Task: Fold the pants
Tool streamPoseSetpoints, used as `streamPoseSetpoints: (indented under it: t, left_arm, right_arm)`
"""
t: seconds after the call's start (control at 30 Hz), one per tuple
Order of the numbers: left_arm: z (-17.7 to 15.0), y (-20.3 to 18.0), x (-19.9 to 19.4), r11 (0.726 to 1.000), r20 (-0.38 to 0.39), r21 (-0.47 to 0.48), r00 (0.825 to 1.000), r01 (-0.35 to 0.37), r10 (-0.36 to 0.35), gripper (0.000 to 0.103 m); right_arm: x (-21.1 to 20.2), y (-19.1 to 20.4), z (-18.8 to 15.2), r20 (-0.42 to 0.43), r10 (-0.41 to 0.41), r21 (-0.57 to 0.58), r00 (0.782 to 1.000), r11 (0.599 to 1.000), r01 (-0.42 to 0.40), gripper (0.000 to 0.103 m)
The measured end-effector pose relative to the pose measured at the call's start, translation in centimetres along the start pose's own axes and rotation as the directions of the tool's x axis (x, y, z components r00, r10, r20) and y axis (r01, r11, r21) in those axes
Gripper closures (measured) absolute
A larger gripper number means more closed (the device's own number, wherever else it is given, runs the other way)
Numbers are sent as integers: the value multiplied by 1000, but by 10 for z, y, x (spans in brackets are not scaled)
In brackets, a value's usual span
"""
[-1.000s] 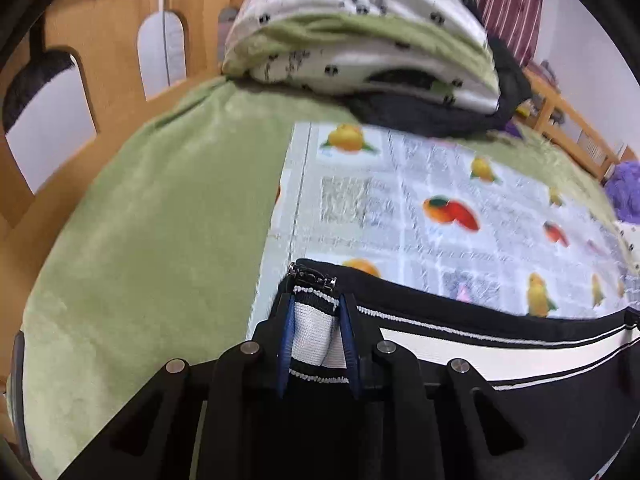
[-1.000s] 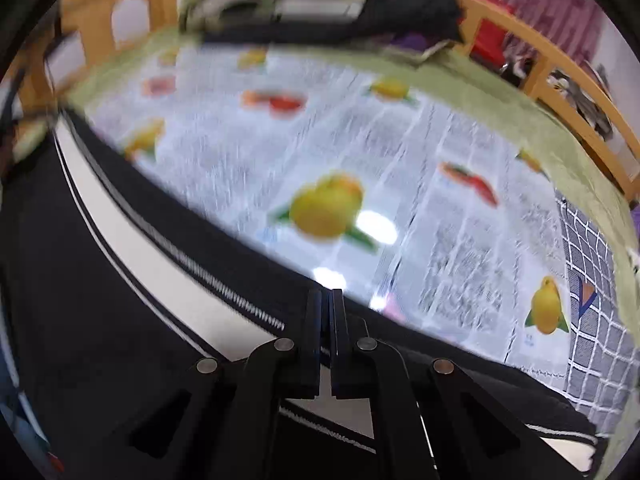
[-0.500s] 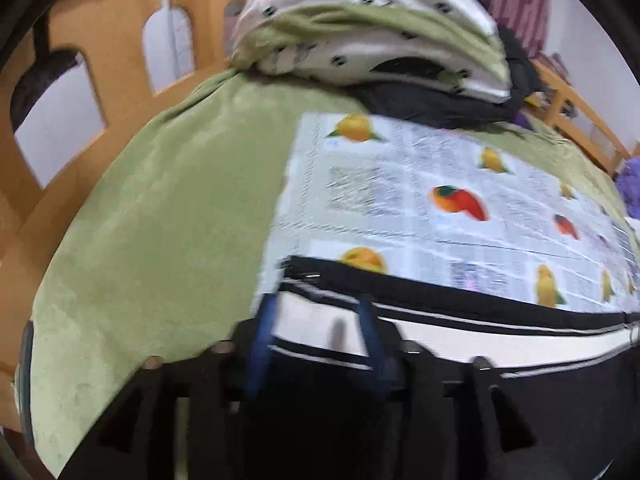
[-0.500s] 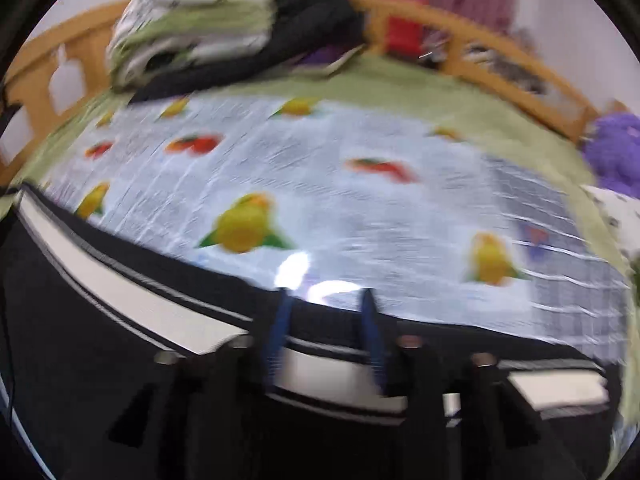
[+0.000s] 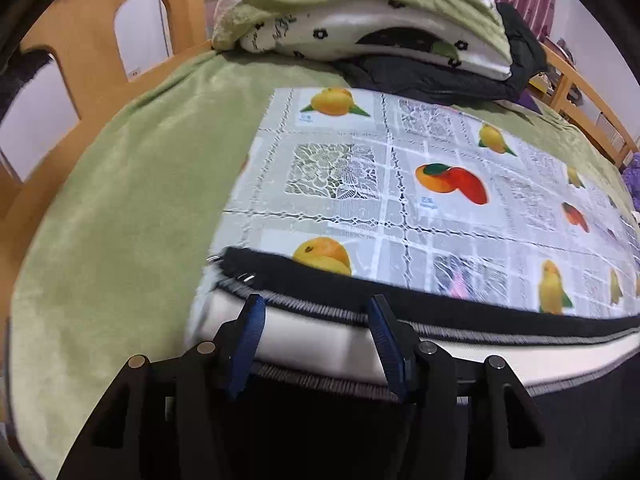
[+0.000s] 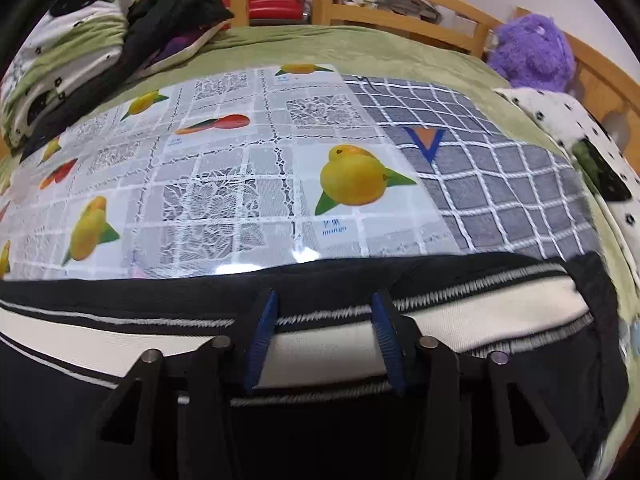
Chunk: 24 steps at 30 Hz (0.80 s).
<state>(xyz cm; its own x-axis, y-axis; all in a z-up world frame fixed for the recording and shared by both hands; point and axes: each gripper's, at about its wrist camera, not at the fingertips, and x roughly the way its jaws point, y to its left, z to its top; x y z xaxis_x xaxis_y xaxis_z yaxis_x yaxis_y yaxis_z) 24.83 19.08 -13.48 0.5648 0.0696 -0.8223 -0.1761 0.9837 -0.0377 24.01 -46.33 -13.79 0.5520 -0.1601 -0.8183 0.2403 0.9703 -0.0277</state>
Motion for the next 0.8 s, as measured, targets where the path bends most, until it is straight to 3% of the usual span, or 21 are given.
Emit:
streamPoseSetpoints:
  t: [0.1,0.27,0.37,0.47,0.53,0.6,0.7,0.8]
  left_arm:
    - [-17,16,-45,1000,52,1,999,4,-4,52]
    - [-64,62,-105,998,43,-40,998,42,-40,52]
    - [-102,89,-121,994,19,-88,998,63,-61,52]
    - [-137,107,-117,978,-7,-153,990,141,-143,52]
    - [-151,113,-107,956,8,-208,978,208,-211,60]
    - [-156,114,-94,933,27,-251,965,257,-259,62]
    - [-160,117,-68,901,30,-331,957,280,-287,64]
    - [-158,131,-52,854,90,-412,947,318,-309,64]
  right_arm:
    - [-45,12,-14,64,50,31,997,998,-52,57]
    - [-108,36,-37,120,67,11,990,998,-69,57]
    - [-137,46,-50,107,144,38,984,988,-149,57]
    - [-161,60,-62,103,224,64,969,971,-231,57]
    - [-173,72,-66,93,261,71,961,961,-267,57]
    - [-184,85,-69,83,297,79,951,950,-303,57]
    - [-200,102,-69,57,326,97,944,939,-330,57]
    - [-218,114,-70,63,345,114,936,930,-351,57]
